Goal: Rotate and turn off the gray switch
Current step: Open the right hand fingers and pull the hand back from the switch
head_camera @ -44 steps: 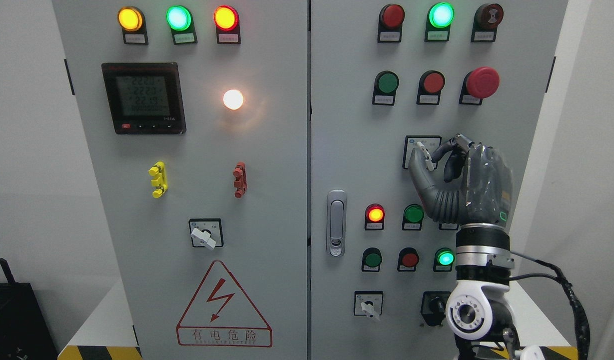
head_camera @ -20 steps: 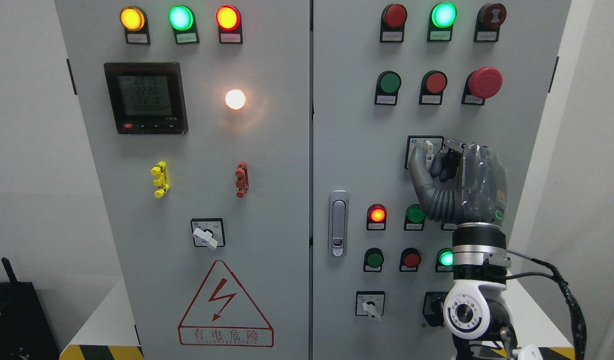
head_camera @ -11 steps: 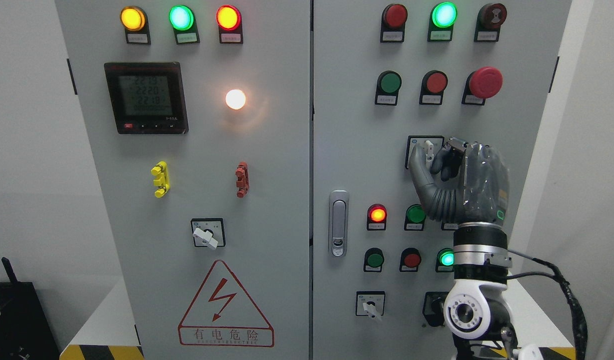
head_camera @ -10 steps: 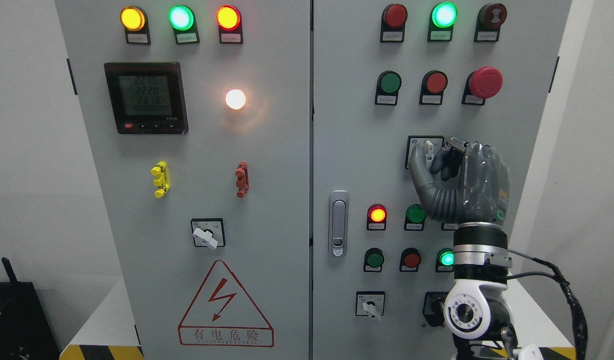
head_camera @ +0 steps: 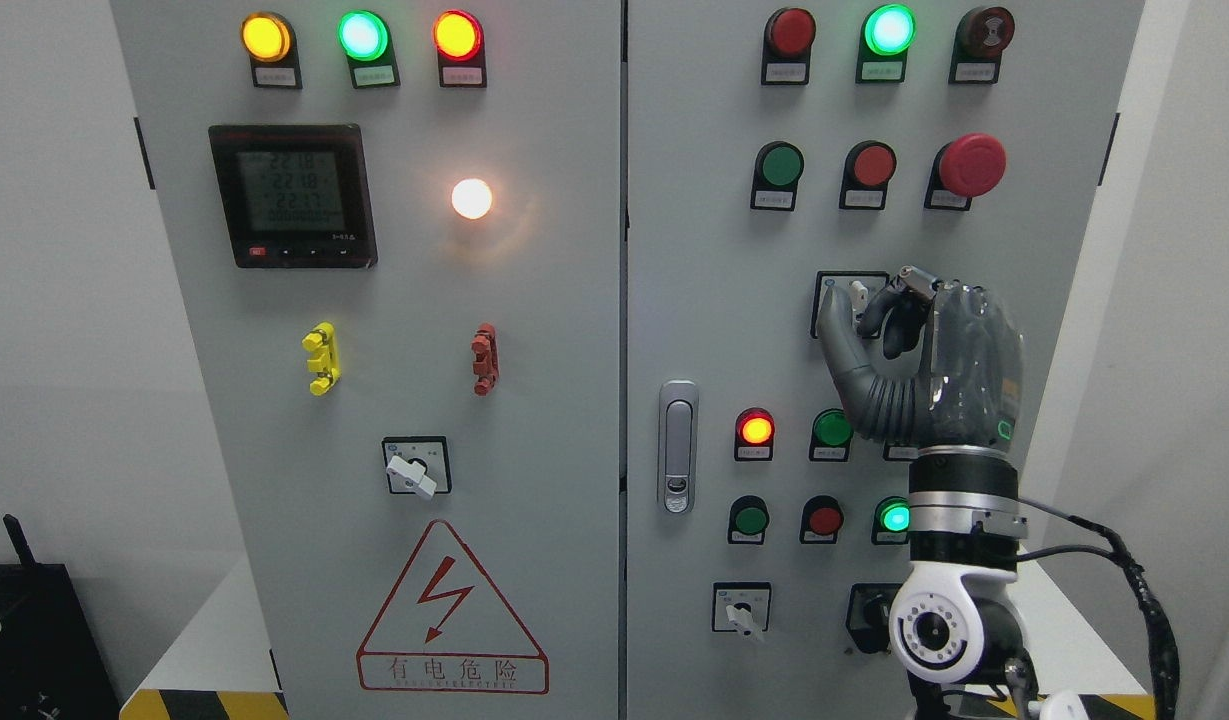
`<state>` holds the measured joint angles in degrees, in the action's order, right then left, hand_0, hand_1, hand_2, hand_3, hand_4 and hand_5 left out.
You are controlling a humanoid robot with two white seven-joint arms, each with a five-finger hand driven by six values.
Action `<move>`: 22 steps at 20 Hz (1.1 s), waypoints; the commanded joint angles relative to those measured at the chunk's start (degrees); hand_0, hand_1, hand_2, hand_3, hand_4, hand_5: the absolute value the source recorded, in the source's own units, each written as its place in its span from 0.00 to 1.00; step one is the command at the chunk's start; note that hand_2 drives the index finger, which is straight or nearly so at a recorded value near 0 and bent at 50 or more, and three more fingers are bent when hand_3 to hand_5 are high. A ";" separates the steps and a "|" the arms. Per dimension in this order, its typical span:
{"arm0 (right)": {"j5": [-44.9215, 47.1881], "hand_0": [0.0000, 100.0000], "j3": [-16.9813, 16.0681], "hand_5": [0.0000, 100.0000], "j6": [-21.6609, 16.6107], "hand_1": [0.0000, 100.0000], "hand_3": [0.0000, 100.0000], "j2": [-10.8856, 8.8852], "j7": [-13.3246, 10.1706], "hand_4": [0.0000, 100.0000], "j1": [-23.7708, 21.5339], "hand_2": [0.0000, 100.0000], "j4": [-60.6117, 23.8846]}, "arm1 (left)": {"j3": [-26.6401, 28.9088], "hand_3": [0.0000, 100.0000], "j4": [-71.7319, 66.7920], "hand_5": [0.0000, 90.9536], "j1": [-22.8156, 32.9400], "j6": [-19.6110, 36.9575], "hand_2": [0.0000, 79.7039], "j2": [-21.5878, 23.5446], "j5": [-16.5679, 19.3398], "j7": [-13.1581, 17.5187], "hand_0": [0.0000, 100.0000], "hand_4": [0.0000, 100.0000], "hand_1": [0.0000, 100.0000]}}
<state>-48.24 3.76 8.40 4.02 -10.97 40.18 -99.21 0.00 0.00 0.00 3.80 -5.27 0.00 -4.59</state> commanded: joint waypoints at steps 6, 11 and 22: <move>-0.02 0.48 -1.47 0.97 -17.32 0.36 0.91 -3.74 -8.17 0.89 -7.46 0.54 -7.92 | 0.44 0.00 1.49 0.00 -0.53 -0.02 0.00 0.00 -1.14 0.02 0.12 0.00 0.39; -0.19 0.43 -2.18 0.08 -22.46 0.35 0.29 -8.58 -9.42 0.16 -14.42 0.15 -10.65 | 0.44 0.00 1.49 0.00 -0.53 0.07 0.00 0.00 -1.05 0.02 0.12 0.00 0.39; -0.19 0.42 -3.94 0.00 -21.77 0.18 0.00 -11.84 -0.37 0.00 -17.33 0.03 -10.65 | 0.44 0.00 1.49 0.00 -0.53 -0.02 0.00 0.00 -1.14 0.02 0.12 0.00 0.39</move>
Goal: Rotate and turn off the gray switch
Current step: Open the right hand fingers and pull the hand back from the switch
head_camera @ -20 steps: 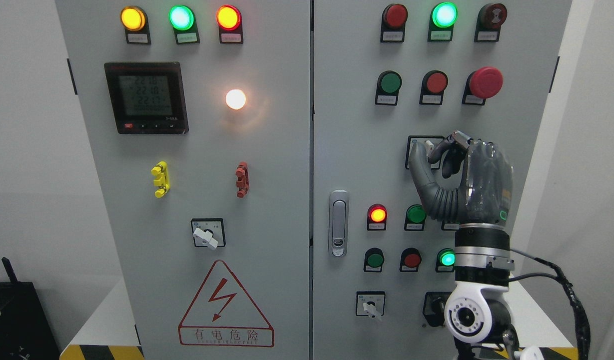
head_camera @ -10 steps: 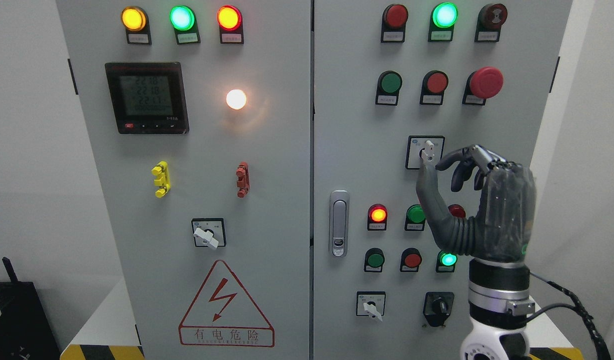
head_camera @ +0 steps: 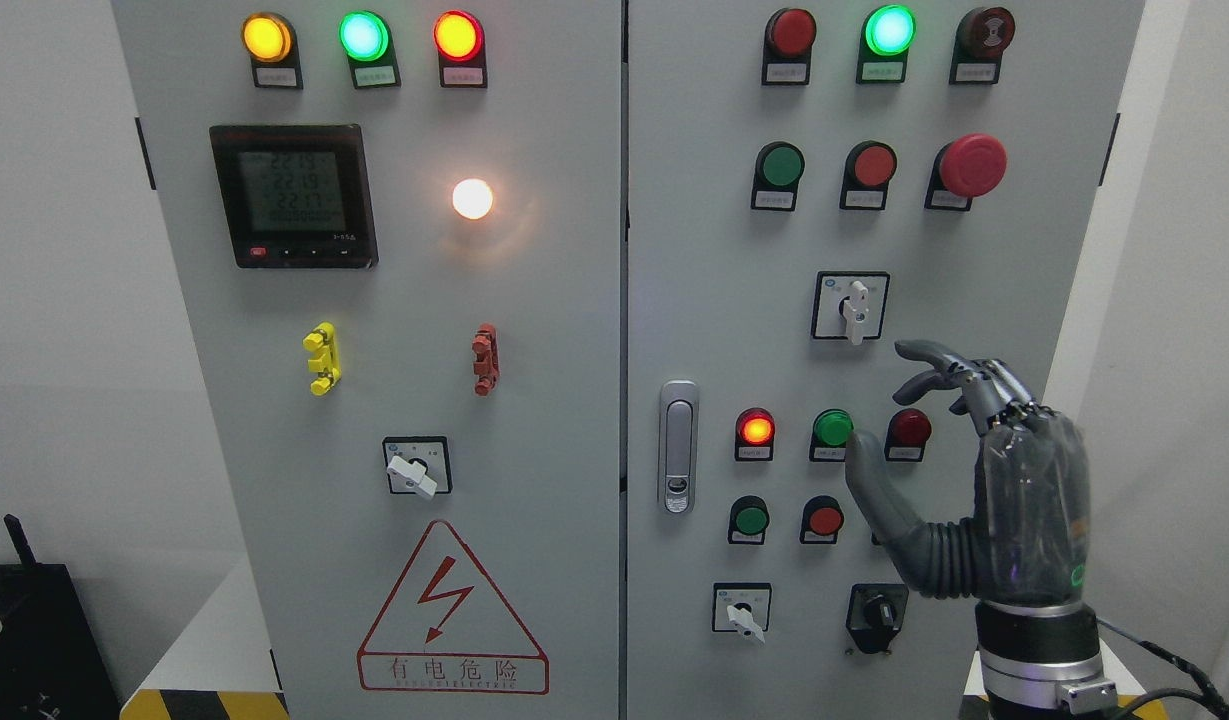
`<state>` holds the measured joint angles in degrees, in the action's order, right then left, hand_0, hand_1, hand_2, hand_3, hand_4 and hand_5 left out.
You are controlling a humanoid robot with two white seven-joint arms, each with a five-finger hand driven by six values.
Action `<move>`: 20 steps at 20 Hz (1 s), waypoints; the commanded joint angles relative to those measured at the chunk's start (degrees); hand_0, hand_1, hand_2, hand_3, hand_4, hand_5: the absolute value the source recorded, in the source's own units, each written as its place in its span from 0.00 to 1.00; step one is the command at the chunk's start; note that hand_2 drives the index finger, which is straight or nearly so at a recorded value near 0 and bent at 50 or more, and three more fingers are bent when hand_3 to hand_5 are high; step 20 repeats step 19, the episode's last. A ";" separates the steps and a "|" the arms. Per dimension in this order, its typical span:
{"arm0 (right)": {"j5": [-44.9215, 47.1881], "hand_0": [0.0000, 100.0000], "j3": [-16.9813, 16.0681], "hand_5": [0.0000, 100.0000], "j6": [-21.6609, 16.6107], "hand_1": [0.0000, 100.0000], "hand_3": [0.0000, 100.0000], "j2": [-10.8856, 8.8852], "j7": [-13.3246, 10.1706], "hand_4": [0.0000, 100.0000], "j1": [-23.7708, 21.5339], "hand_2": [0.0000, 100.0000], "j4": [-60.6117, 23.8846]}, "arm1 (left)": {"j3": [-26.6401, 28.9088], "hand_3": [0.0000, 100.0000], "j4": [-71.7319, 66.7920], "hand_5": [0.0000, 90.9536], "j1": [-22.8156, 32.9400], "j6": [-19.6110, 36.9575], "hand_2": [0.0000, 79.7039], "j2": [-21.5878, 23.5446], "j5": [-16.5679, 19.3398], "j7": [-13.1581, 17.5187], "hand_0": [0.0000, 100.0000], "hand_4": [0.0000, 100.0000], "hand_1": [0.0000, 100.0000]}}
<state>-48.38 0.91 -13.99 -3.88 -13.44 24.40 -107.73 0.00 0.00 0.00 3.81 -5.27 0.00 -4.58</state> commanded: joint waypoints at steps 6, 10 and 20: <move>-0.05 0.33 -2.23 0.00 0.89 0.17 0.00 -5.08 2.71 0.00 -4.09 0.01 -4.41 | 0.44 0.00 1.50 0.00 -0.53 -0.03 0.00 0.00 -1.14 0.01 0.12 0.00 0.39; -0.05 0.30 -3.37 0.00 1.16 0.18 0.00 -5.43 2.72 0.00 -6.37 0.01 -6.43 | 0.44 0.00 1.50 0.00 -0.53 -0.03 0.00 0.00 -1.14 0.01 0.12 0.00 0.39; 0.04 0.27 -3.81 0.00 1.16 0.19 0.00 -5.79 2.80 0.00 -8.40 0.01 -7.32 | 0.44 0.00 1.50 0.00 -0.53 -0.03 0.00 0.00 -1.14 0.01 0.12 0.00 0.39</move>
